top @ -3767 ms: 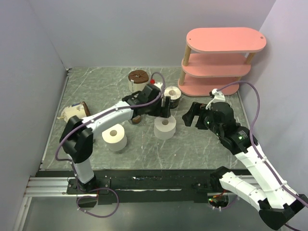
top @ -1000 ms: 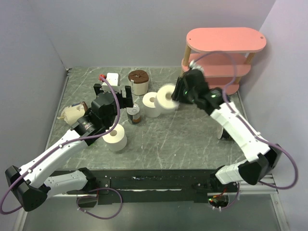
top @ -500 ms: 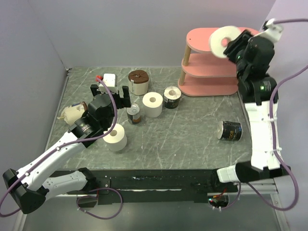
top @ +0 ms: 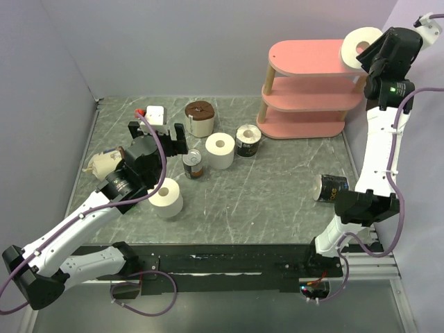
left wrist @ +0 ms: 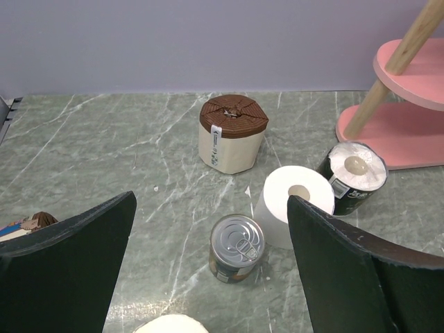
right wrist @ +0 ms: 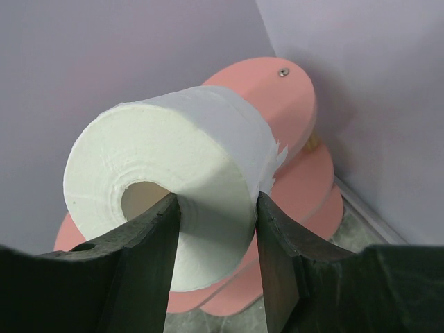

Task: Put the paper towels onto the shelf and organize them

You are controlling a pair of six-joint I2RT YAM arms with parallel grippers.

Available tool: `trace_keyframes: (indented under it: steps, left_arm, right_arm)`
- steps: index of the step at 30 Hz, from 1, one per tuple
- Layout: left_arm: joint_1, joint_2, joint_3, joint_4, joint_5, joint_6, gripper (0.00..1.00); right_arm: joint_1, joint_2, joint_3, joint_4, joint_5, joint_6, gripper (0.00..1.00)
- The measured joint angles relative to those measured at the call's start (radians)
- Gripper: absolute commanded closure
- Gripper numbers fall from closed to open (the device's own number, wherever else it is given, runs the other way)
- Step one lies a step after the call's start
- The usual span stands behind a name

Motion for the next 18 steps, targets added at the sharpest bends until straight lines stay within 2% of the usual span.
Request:
trace_keyframes:
  steps: [18]
  left_arm:
    - [0.0, 0.0, 0.0, 0.0, 0.0, 0.004, 0.04]
  right_arm:
    - [-0.102, 0.12, 0.103, -0.007, -0.093, 0.038, 0.5]
